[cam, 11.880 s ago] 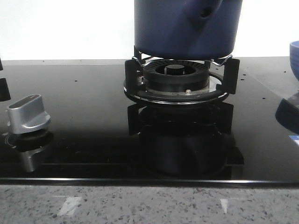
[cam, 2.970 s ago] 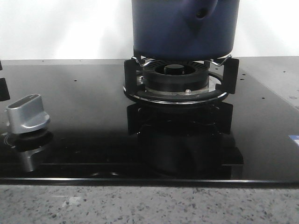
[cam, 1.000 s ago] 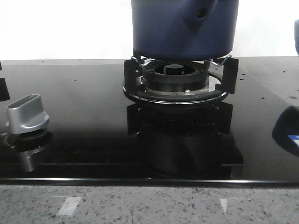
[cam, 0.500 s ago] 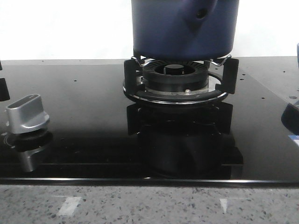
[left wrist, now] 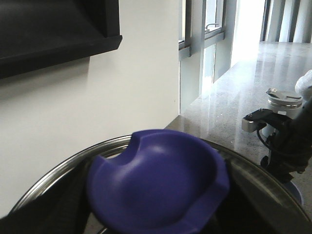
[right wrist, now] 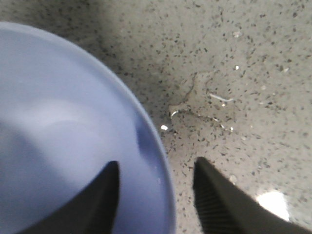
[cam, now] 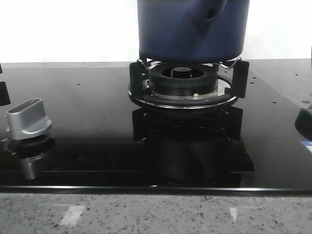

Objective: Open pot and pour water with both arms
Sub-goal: 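Bring the emptied bowl back down to the counter with the right gripper, then set the bowl down and open the right gripper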

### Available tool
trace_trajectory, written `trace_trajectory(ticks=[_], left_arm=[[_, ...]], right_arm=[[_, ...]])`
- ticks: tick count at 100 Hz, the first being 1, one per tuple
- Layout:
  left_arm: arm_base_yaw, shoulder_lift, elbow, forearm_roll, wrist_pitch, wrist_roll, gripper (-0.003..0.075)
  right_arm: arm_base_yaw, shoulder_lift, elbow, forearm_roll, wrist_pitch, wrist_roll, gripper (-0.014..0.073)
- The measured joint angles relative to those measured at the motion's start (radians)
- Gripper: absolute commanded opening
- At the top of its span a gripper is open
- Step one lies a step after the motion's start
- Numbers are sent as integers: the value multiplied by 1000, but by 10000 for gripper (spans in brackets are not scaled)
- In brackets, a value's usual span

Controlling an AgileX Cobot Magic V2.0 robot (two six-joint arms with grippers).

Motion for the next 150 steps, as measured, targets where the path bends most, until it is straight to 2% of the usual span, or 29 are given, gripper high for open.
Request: trace_trajectory(ticks=[28, 51, 65, 89, 113, 150], left_arm=[[0, 7, 0, -3, 0, 0, 316], [-10, 78, 0, -24, 30, 10, 316], [-38, 117, 0, -32, 24, 79, 316], [-98, 160, -2, -40, -10, 151, 316], [-98, 170, -2, -42, -61, 156, 316], [-98, 208, -4, -48, -55, 158, 316]], right_arm=[[0, -116, -133, 10, 89, 0, 383], [0, -213, -144, 44, 126, 0, 383], [0, -252, -144, 45, 139, 0, 383], [0, -262, -144, 49, 159, 0, 383], [0, -262, -144, 62, 163, 0, 383], [0, -262, -144, 66, 163, 0, 383]])
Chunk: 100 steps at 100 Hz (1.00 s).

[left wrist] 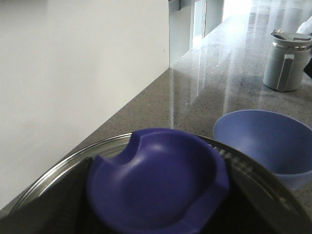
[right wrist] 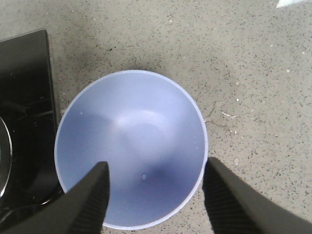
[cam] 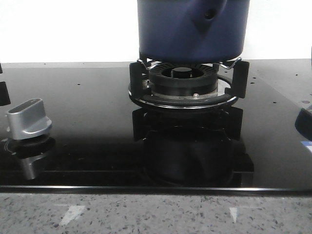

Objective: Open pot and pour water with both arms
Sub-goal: 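Set the bowl down and open the right gripper, then lower the glass lid onto the pot and open the left gripper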

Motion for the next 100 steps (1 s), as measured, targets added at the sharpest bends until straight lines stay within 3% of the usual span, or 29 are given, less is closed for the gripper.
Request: trace_trajectory(ticks=[100], left_arm=[[0, 22, -2, 19, 20, 10, 316]], right_arm=[[0, 0, 0, 0, -5, 0, 383]])
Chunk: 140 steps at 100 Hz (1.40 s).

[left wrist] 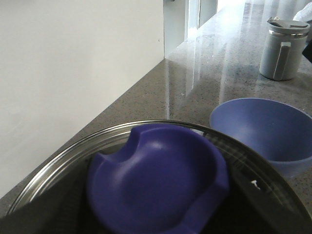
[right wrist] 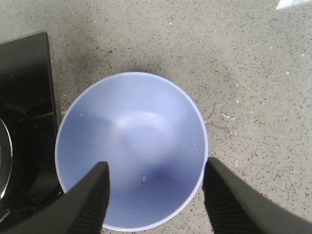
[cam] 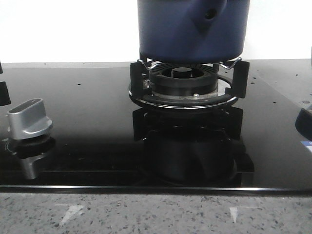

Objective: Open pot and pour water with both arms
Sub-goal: 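Lower the glass lid onto the pot and open the left gripper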

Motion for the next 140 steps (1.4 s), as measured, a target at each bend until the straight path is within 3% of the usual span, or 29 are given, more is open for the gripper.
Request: trace_trajectory(ticks=[69, 76, 95, 140], left_arm=[[40, -7, 0, 43, 60, -67, 319], [40, -7, 0, 43, 60, -67, 356], [41, -9, 0, 43, 64, -75, 546], [73, -163, -65, 9, 104, -78, 529]], right_arm=[[3, 0, 0, 0, 0, 0, 383], [3, 0, 0, 0, 0, 0, 383], [3, 0, 0, 0, 0, 0, 383], [3, 0, 0, 7, -8, 0, 383]])
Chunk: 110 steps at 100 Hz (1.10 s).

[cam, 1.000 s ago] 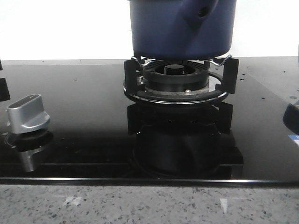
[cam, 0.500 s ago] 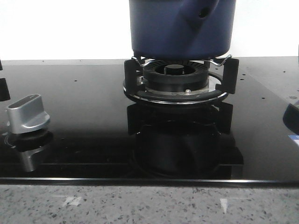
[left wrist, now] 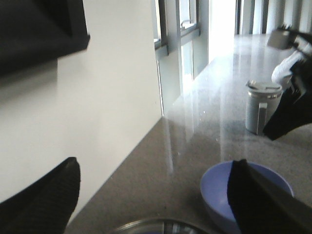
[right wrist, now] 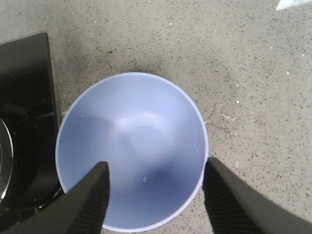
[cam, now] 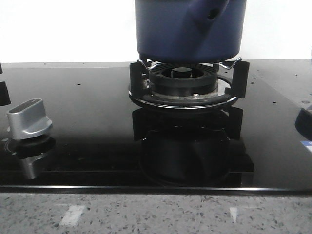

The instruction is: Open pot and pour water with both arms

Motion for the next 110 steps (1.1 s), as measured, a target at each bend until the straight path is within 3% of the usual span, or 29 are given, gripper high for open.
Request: trace_trajectory(ticks=[15, 23, 35, 44, 56, 70, 90, 110], left_arm=[[52, -97, -5, -4, 7, -20, 400], [86, -139, -5, -4, 8, -63, 253], [154, -198, -5, 13, 8, -154, -23], [209, -233, -5, 56, 9, -223, -20], [275, -284, 2, 126, 12, -310, -20], [337, -381, 93, 164, -32, -342, -20], [357, -598, 374, 179, -299, -313, -20], [357, -821, 706, 117, -421, -199, -20]], right_arm=[[28, 0, 0, 47, -30, -2, 370], [47, 0, 0, 118, -49, -35, 309], [67, 0, 0, 308, -92, -134, 120], [93, 0, 0, 497, -135, -258, -77], [150, -7, 2, 690, -212, -421, -46], [247, -65, 59, 815, -396, -624, -46], [387, -252, 244, 868, -682, -819, -46], [448, -474, 535, 882, -821, -913, -46]])
